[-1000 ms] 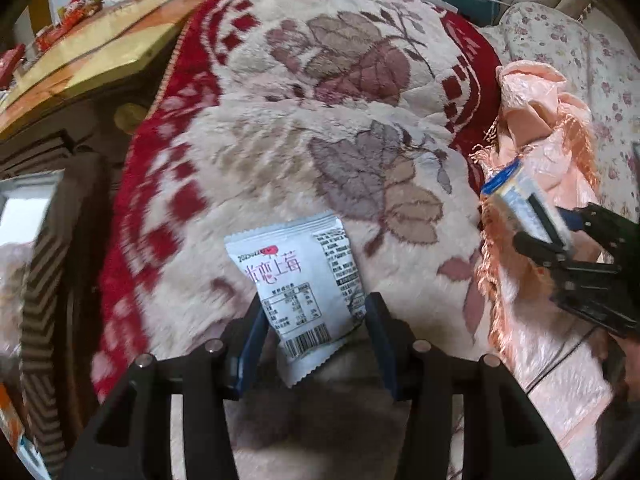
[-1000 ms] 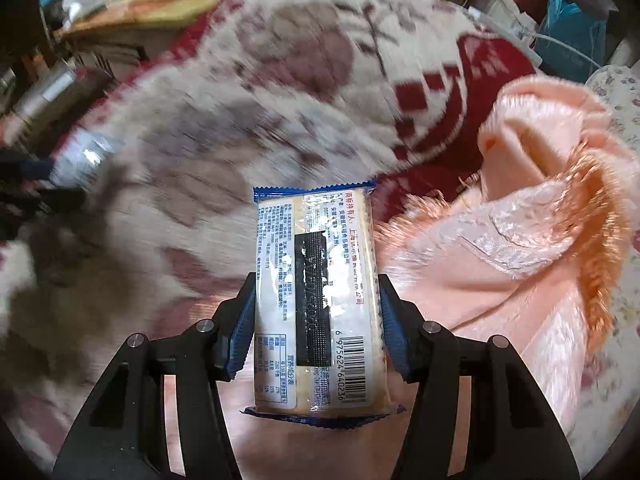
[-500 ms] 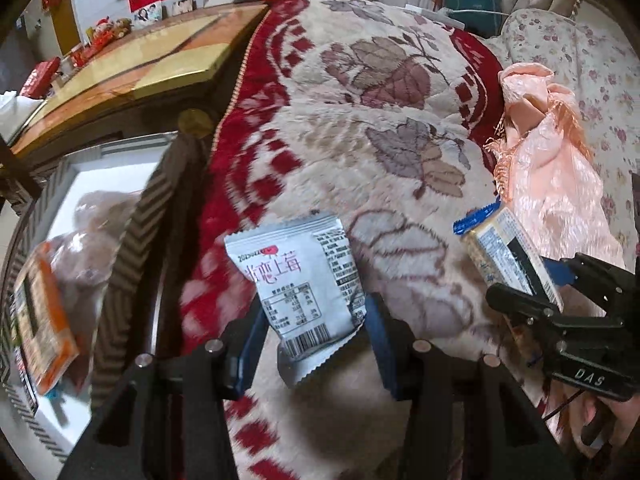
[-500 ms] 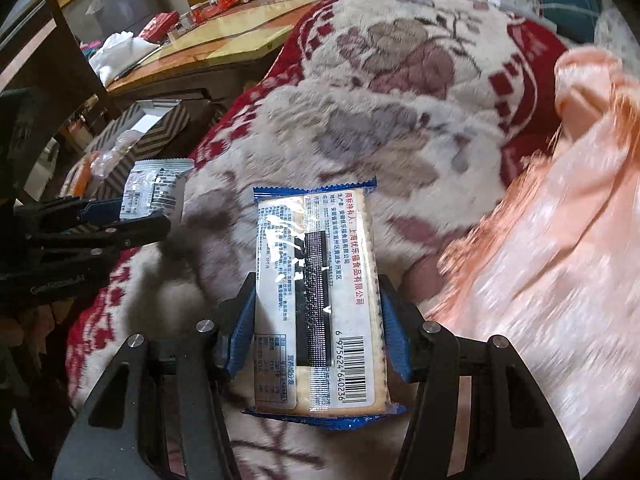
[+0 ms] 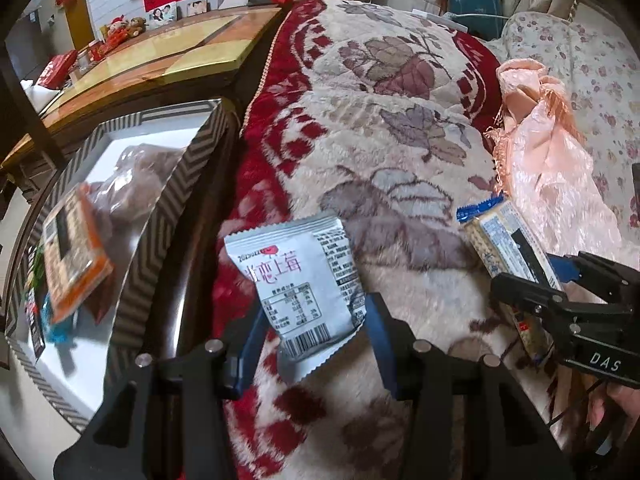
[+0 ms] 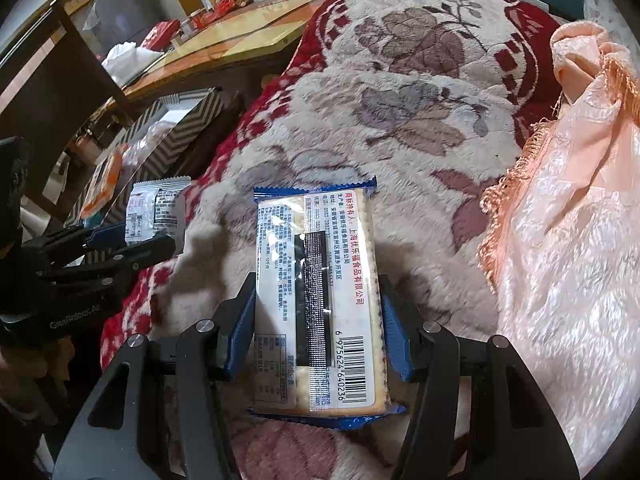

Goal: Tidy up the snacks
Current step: 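Carry the white packet and biscuit packet over the tray with both tools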

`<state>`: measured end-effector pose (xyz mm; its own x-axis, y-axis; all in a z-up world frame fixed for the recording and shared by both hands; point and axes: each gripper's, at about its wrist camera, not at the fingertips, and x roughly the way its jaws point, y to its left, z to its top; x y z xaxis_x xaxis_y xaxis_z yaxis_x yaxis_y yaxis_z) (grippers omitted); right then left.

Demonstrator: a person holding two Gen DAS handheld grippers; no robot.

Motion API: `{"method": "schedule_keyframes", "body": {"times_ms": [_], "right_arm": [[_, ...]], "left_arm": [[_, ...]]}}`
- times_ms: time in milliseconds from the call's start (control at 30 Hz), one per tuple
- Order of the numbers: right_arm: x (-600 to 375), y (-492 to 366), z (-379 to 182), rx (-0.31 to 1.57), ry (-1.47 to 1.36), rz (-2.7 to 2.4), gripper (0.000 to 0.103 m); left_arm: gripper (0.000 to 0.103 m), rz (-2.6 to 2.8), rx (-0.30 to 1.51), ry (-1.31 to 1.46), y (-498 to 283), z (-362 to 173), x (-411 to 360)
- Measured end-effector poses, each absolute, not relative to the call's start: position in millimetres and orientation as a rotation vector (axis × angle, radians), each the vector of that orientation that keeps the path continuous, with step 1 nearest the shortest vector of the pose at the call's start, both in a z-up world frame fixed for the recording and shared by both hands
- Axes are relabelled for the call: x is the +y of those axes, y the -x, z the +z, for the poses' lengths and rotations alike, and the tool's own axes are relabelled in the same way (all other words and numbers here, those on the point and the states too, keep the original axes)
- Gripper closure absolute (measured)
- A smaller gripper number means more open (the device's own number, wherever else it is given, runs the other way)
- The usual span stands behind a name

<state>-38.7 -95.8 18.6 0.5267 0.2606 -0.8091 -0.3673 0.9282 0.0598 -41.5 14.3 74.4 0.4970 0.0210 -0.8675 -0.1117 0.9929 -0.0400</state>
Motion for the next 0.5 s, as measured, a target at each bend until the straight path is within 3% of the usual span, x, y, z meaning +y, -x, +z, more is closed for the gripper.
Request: {"method": "schedule_keyframes", "body": {"times_ms": [500], "right_arm": [[-44.4,49.2,28.7,0.94,0.165,0.459,0.048]], "left_arm": [[0.052,0.146,0.972,0.116,66.1,98.1,49.4]]}}
